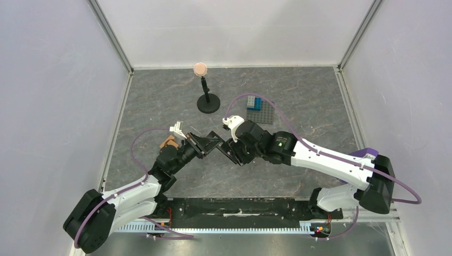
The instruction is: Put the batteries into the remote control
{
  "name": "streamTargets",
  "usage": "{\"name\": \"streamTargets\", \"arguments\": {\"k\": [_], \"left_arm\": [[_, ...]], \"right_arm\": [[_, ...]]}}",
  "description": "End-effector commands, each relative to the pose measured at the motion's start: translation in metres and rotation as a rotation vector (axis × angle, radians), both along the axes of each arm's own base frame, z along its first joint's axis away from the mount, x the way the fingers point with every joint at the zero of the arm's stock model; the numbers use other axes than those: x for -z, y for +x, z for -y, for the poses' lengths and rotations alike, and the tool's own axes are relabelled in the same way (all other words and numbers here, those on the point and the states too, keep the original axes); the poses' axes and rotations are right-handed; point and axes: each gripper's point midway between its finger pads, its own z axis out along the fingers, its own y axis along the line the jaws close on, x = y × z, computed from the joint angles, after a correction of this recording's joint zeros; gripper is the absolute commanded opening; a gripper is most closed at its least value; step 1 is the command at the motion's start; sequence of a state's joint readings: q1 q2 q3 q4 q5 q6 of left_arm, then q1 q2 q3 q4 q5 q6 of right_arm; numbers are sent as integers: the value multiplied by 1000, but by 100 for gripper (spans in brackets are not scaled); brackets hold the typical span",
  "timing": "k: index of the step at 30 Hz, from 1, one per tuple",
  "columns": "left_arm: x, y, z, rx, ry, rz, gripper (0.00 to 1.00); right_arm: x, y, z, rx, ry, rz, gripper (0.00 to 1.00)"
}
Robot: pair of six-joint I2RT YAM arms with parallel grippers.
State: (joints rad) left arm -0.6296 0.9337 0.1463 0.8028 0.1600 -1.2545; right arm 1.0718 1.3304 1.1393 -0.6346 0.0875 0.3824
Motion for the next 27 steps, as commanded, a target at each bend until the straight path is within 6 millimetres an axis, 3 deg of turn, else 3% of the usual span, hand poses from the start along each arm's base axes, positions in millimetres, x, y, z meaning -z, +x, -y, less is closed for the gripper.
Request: {"name": "streamTargets", "arguments": {"k": [1,9,15,19,27], "left_arm": [[-20,-1,-1,-7,-66,21,2],[-19,0,-4,-21,-70,5,2],[-30,2,-5,-38,-127,-26,2],[-42,1,-5,-28,-198,-69,2],[-55,-1,-6,-22,-323,-205,2]], "right_arm": [[-40,13,-8,39,105,92,40],[-74,17,-1,105,203,140,48],[-80,24,25,269,313,180,67],[-90,20,30,338,486,159,78],[-117,15,33,402,821,146,79]]}}
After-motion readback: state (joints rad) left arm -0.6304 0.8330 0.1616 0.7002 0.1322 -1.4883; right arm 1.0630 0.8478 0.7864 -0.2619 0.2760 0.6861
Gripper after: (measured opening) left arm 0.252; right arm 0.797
